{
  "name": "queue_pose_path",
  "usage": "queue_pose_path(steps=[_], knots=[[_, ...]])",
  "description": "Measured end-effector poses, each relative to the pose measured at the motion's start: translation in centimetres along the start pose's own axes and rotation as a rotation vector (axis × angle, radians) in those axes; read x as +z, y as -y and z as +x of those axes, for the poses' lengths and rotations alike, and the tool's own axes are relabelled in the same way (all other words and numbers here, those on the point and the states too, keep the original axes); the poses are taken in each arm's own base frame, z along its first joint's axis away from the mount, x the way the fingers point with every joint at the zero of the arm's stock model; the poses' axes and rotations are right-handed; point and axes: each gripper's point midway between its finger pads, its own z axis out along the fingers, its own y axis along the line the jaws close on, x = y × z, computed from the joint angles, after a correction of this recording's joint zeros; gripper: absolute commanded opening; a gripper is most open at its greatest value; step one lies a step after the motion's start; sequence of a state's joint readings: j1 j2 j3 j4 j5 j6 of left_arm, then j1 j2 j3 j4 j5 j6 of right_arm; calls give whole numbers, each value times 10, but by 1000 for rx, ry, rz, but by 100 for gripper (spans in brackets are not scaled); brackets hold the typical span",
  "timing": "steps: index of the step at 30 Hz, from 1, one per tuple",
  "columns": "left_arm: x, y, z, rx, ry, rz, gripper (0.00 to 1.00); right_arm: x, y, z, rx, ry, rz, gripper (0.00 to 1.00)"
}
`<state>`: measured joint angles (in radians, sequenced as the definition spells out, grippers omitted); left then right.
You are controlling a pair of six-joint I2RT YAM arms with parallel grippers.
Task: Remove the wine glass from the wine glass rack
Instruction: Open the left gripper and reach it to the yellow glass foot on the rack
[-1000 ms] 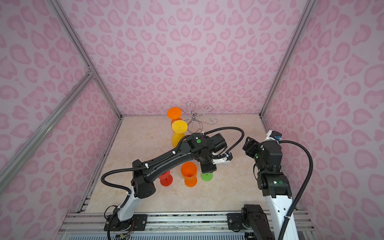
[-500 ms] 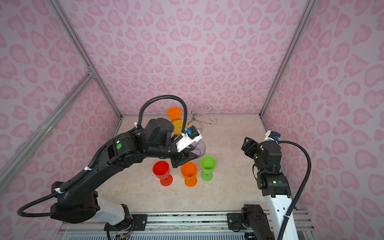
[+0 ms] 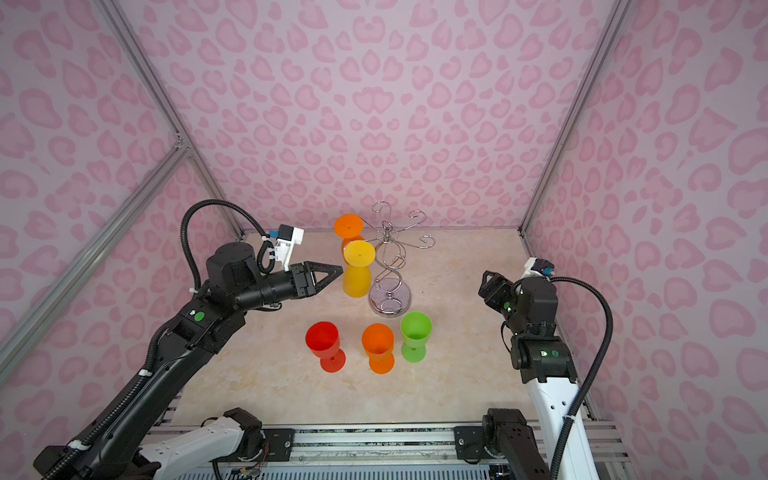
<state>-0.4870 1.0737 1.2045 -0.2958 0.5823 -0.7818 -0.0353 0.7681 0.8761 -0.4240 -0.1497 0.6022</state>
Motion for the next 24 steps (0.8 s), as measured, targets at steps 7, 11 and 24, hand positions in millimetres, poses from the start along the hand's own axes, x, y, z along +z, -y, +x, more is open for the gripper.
queue_pose_path(steps=[7, 11, 24], knots=[[29, -22, 5, -166, -33, 34, 56, 0, -3, -2, 8, 5, -12, 79], [37, -28, 2, -198, -25, 40, 55, 0, -3, -2, 8, 6, -12, 79], [54, -34, -9, -204, -16, 45, 46, 4, 2, 4, 16, -7, -5, 80]])
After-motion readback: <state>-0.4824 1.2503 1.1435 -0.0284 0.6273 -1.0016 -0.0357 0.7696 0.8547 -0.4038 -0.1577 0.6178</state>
